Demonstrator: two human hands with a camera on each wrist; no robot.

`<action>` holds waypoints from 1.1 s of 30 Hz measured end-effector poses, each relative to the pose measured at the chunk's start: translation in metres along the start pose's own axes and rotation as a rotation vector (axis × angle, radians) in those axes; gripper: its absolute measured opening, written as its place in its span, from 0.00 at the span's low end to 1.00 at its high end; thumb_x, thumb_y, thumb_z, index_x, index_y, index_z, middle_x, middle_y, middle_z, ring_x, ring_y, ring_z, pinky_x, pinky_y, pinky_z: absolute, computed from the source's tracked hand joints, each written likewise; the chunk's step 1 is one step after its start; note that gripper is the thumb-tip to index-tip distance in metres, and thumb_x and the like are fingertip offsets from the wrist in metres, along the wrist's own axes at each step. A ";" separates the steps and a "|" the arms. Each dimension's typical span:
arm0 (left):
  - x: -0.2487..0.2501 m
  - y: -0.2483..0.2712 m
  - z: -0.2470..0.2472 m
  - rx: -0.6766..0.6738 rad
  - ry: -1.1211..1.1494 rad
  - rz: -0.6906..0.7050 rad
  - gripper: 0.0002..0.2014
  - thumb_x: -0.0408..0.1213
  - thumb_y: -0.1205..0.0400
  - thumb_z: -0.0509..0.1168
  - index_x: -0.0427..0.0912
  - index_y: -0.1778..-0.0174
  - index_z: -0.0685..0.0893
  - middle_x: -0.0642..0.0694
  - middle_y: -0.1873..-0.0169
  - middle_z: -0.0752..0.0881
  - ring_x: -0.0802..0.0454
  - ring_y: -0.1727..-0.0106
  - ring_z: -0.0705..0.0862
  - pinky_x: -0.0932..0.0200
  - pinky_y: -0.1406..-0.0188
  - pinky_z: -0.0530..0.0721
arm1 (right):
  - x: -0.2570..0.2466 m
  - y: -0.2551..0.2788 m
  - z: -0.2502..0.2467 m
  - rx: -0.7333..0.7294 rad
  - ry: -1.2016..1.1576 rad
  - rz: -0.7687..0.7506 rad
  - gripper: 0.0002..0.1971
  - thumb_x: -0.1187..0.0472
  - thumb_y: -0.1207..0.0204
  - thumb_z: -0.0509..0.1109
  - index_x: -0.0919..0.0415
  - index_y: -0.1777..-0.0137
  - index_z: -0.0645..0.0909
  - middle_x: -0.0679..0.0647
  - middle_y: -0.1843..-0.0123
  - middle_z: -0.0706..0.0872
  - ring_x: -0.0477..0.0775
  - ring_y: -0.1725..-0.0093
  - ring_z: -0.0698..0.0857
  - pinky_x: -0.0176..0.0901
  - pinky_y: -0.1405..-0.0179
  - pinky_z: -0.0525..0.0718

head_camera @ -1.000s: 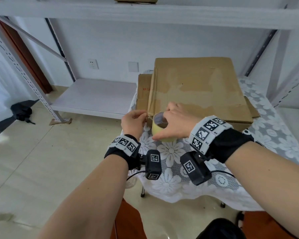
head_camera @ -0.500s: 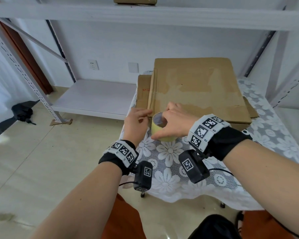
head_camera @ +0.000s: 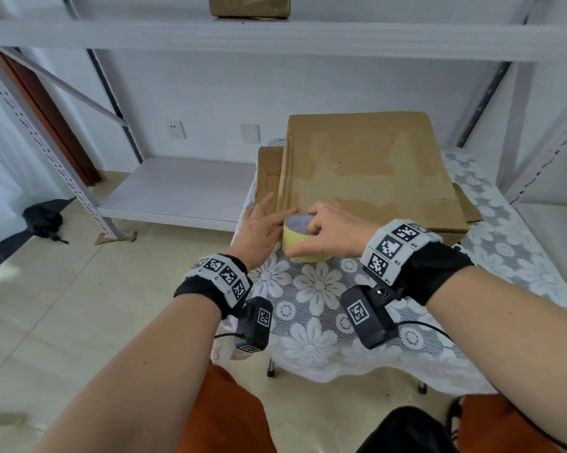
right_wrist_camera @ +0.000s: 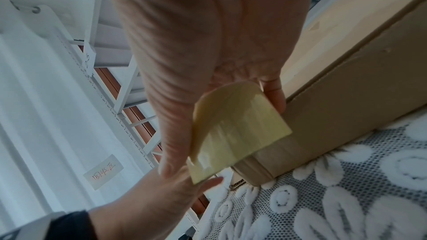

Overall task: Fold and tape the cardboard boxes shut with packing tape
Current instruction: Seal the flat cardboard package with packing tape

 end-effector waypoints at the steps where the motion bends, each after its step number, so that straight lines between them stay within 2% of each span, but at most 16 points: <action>1: 0.002 0.000 -0.001 -0.005 -0.040 0.023 0.23 0.33 0.13 0.57 0.57 0.22 0.72 0.48 0.15 0.52 0.44 0.15 0.45 0.43 0.18 0.51 | 0.000 0.001 0.000 0.000 -0.013 -0.003 0.27 0.37 0.35 0.75 0.65 0.69 0.78 0.62 0.34 0.77 0.49 0.42 0.70 0.40 0.56 0.67; 3: 0.008 -0.001 -0.003 -0.005 -0.110 0.072 0.27 0.33 0.18 0.65 0.57 0.23 0.73 0.55 0.15 0.50 0.47 0.14 0.41 0.39 0.18 0.51 | 0.001 0.001 0.000 0.006 -0.030 -0.007 0.28 0.38 0.34 0.76 0.68 0.68 0.81 0.63 0.35 0.77 0.49 0.41 0.70 0.40 0.52 0.68; 4: 0.013 -0.003 -0.005 0.012 -0.144 0.101 0.27 0.34 0.20 0.68 0.55 0.24 0.75 0.55 0.15 0.53 0.47 0.14 0.42 0.37 0.19 0.52 | 0.002 0.000 0.000 0.015 -0.037 -0.011 0.29 0.39 0.34 0.76 0.71 0.67 0.82 0.63 0.35 0.77 0.49 0.41 0.71 0.41 0.51 0.69; 7: 0.024 -0.011 -0.011 0.080 -0.165 0.143 0.22 0.36 0.19 0.69 0.51 0.28 0.80 0.52 0.20 0.69 0.48 0.15 0.53 0.40 0.18 0.57 | 0.003 0.001 -0.002 0.053 -0.054 -0.022 0.30 0.40 0.34 0.77 0.73 0.67 0.82 0.59 0.34 0.75 0.50 0.40 0.71 0.42 0.48 0.70; 9: 0.024 -0.017 -0.007 0.075 -0.152 0.148 0.22 0.36 0.19 0.67 0.50 0.28 0.79 0.52 0.25 0.76 0.48 0.18 0.62 0.42 0.21 0.63 | 0.004 0.003 -0.001 0.041 -0.033 -0.033 0.27 0.42 0.34 0.78 0.71 0.66 0.84 0.55 0.30 0.71 0.50 0.35 0.67 0.42 0.42 0.67; 12: 0.024 -0.021 0.000 0.070 -0.251 0.217 0.24 0.38 0.19 0.69 0.50 0.26 0.77 0.51 0.26 0.77 0.44 0.22 0.67 0.44 0.23 0.67 | 0.004 0.007 0.003 -0.023 0.017 -0.069 0.16 0.48 0.35 0.81 0.62 0.68 0.85 0.50 0.21 0.64 0.51 0.24 0.60 0.52 0.28 0.60; 14: 0.024 -0.021 0.001 0.109 -0.298 0.243 0.23 0.39 0.20 0.71 0.49 0.27 0.79 0.50 0.27 0.78 0.42 0.25 0.70 0.46 0.24 0.69 | 0.005 0.009 0.001 -0.033 0.028 -0.090 0.14 0.50 0.36 0.82 0.62 0.67 0.86 0.47 0.20 0.62 0.51 0.22 0.56 0.56 0.25 0.58; 16: 0.023 -0.021 0.000 0.145 -0.283 0.235 0.21 0.40 0.20 0.71 0.50 0.30 0.81 0.51 0.28 0.79 0.43 0.27 0.70 0.48 0.27 0.71 | 0.001 0.012 -0.006 0.040 0.025 -0.133 0.16 0.50 0.37 0.82 0.62 0.69 0.85 0.46 0.26 0.67 0.50 0.26 0.59 0.51 0.30 0.65; 18: 0.021 -0.020 0.001 0.161 -0.249 0.207 0.20 0.41 0.20 0.70 0.51 0.30 0.81 0.52 0.29 0.79 0.44 0.28 0.70 0.49 0.29 0.73 | -0.006 0.015 -0.012 0.128 0.071 -0.200 0.18 0.48 0.36 0.81 0.60 0.72 0.80 0.47 0.39 0.72 0.48 0.37 0.67 0.40 0.44 0.71; 20: 0.021 -0.019 0.001 0.177 -0.253 0.198 0.20 0.42 0.19 0.69 0.52 0.30 0.81 0.53 0.29 0.79 0.43 0.29 0.71 0.48 0.30 0.74 | -0.009 0.016 -0.008 0.100 0.120 -0.229 0.20 0.47 0.32 0.77 0.59 0.72 0.74 0.48 0.54 0.75 0.47 0.55 0.72 0.34 0.61 0.69; 22: 0.021 -0.017 0.002 0.178 -0.263 0.178 0.20 0.43 0.18 0.68 0.52 0.28 0.80 0.54 0.27 0.78 0.44 0.29 0.71 0.49 0.30 0.72 | -0.008 0.016 -0.002 0.042 0.167 -0.227 0.22 0.47 0.26 0.72 0.56 0.71 0.66 0.50 0.68 0.71 0.49 0.68 0.68 0.37 0.71 0.61; 24: 0.020 -0.016 0.002 0.172 -0.276 0.147 0.21 0.44 0.18 0.68 0.53 0.27 0.79 0.56 0.26 0.77 0.45 0.28 0.70 0.50 0.31 0.69 | -0.007 0.016 -0.003 0.034 0.178 -0.210 0.22 0.47 0.24 0.69 0.55 0.71 0.63 0.49 0.72 0.68 0.48 0.72 0.65 0.41 0.72 0.61; 28: 0.018 -0.016 0.002 0.173 -0.289 0.117 0.21 0.45 0.19 0.68 0.55 0.28 0.79 0.58 0.27 0.77 0.45 0.28 0.71 0.46 0.31 0.70 | -0.011 0.018 -0.010 0.072 0.221 -0.202 0.22 0.47 0.24 0.69 0.55 0.71 0.63 0.48 0.72 0.69 0.46 0.73 0.66 0.43 0.72 0.63; 30: 0.017 -0.016 -0.001 0.194 -0.280 0.109 0.20 0.44 0.20 0.68 0.54 0.30 0.80 0.57 0.30 0.80 0.46 0.29 0.73 0.47 0.32 0.70 | -0.013 0.019 -0.012 0.091 0.289 -0.193 0.22 0.45 0.23 0.68 0.54 0.71 0.62 0.46 0.72 0.69 0.44 0.73 0.66 0.44 0.65 0.66; 33: 0.015 -0.016 -0.006 0.223 -0.306 0.099 0.20 0.42 0.21 0.69 0.53 0.32 0.81 0.55 0.35 0.83 0.46 0.31 0.75 0.49 0.32 0.67 | -0.010 0.019 -0.012 0.115 0.323 -0.174 0.22 0.44 0.23 0.66 0.53 0.71 0.62 0.45 0.72 0.70 0.42 0.72 0.67 0.49 0.46 0.68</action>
Point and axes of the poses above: each hand's wrist, its own y-axis away from the middle knuckle, its own z-axis out of the palm, x = y × z, the point moved 10 cm from there along -y, towards the middle knuckle
